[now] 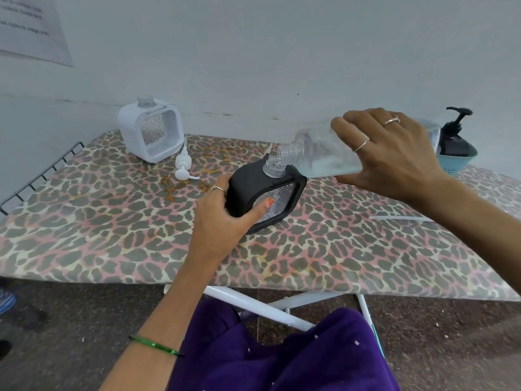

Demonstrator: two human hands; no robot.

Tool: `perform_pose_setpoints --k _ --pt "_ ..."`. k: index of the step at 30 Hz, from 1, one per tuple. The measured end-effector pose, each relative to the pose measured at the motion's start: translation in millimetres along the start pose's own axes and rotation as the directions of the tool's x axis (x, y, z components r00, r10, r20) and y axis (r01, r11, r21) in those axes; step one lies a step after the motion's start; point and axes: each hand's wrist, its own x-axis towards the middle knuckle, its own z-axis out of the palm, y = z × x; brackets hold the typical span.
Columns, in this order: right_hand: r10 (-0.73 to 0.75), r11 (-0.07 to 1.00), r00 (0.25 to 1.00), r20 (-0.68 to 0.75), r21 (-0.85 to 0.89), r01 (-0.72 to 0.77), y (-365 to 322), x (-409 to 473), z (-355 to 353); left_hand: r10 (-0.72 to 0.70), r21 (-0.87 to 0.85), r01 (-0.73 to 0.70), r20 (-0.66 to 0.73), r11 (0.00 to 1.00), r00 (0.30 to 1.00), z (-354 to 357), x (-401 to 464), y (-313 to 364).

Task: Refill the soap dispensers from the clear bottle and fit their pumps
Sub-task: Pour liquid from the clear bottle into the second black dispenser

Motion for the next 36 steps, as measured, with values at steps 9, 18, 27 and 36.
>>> perform_pose_setpoints --k 9,18,27,36 --pt "-0.011 1.0 1.0 -0.004 -0.007 0.011 1.5 0.2 -0.5 -0.007 -0.006 0.007 0.001 1.0 1.0 0.5 0.2 -0.8" --pt "-0.015 1.0 1.0 -0.011 -0.008 0.015 2.0 -0.7 -0.4 0.011 -0.007 -0.011 0.001 1.0 1.0 -0.1 0.1 -0.6" --pt "-0.022 1.0 0.999 -0.024 0.0 0.022 2.5 -0.1 -1.3 0.027 -0.007 -0.027 0.0 1.0 1.0 0.1 0.3 -1.0" --pt "-0.014 1.0 0.999 -0.031 -0.019 0.013 4.2 -1.3 0.8 0.025 -0.016 -0.025 -0.002 1.0 1.0 0.4 0.3 -1.4"
